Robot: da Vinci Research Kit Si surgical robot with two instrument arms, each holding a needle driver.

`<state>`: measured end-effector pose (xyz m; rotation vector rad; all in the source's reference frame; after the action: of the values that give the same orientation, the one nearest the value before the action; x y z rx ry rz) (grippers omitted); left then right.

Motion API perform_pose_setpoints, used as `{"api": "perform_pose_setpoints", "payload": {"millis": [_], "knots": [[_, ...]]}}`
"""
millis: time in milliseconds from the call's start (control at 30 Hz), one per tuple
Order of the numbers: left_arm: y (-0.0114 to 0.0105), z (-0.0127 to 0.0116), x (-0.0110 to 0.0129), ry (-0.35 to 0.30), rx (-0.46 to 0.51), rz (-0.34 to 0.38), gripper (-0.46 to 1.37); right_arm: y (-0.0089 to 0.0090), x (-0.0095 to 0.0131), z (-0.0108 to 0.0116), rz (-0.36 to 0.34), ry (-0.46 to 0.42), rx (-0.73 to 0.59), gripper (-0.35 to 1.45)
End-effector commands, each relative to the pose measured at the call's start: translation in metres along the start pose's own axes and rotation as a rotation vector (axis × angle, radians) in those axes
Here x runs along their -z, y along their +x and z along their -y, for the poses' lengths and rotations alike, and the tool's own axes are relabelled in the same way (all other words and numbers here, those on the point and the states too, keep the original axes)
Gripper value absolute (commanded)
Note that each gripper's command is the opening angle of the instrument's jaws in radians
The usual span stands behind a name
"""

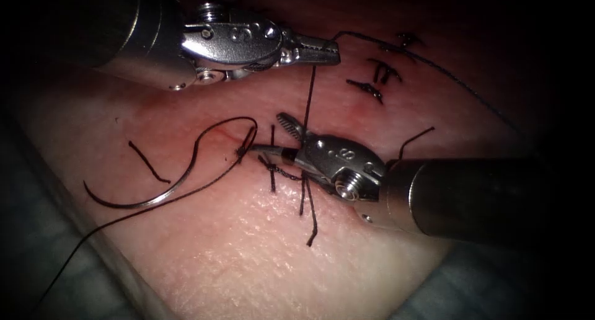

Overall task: Wound Closure
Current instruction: Tension the long suture end with the left tool while cutting with the right tool, then place the long suture end down with the left gripper

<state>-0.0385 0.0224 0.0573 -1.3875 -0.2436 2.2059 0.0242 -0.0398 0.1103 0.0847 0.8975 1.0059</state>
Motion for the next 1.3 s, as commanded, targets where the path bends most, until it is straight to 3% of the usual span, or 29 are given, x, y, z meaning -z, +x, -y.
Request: {"api": "perform_pose_setpoints", "payload": {"millis": [33, 300, 533, 567, 600, 633, 667, 767, 1100, 1300], "knots": [[0.0, 0.0, 0.0, -0.01, 0.0, 0.0, -0.35, 0.0, -0.0001, 0.0, -0.001, -0.007, -0.001, -0.35], [0.0, 0.0, 0.0001, -0.012, -0.001, 0.0, -0.35, -0.0008, -0.001, -0.0003, -0.004, -0.015, 0.004, -0.35], [0.0, 0.0002, 0.0004, -0.016, 0.0, -0.001, -0.35, -0.0008, 0.0006, -0.0011, -0.021, -0.005, 0.005, -0.35], [0.0, 0.0002, 0.0004, -0.016, 0.0, -0.002, -0.35, -0.0007, 0.001, -0.0015, -0.039, -0.005, 0.004, -0.1], [0.0, 0.0002, 0.0004, -0.016, 0.0, -0.002, -0.35, -0.0007, 0.0015, -0.0019, -0.047, -0.001, 0.004, 0.45], [0.0, 0.0003, 0.0004, -0.017, 0.0, -0.002, -0.35, -0.0007, 0.0019, -0.0021, -0.046, 0.003, 0.005, 0.73], [0.0, 0.0003, 0.0003, -0.017, 0.0, -0.002, -0.35, -0.0009, 0.0026, -0.0024, -0.045, 0.009, 0.007, 0.88], [0.0, 0.0005, 0.0003, -0.018, 0.006, -0.003, -0.35, -0.0013, 0.0041, -0.0029, -0.044, 0.025, 0.012, 1.06], [0.0004, 0.0009, -0.0004, -0.015, -0.008, -0.004, -0.35, -0.0025, 0.0092, -0.0052, -0.045, 0.059, 0.062, 1.04], [0.0009, 0.0012, -0.0035, 0.006, -0.062, -0.006, -0.35, -0.0027, 0.0118, -0.0044, -0.072, 0.068, 0.064, 0.97]]}}
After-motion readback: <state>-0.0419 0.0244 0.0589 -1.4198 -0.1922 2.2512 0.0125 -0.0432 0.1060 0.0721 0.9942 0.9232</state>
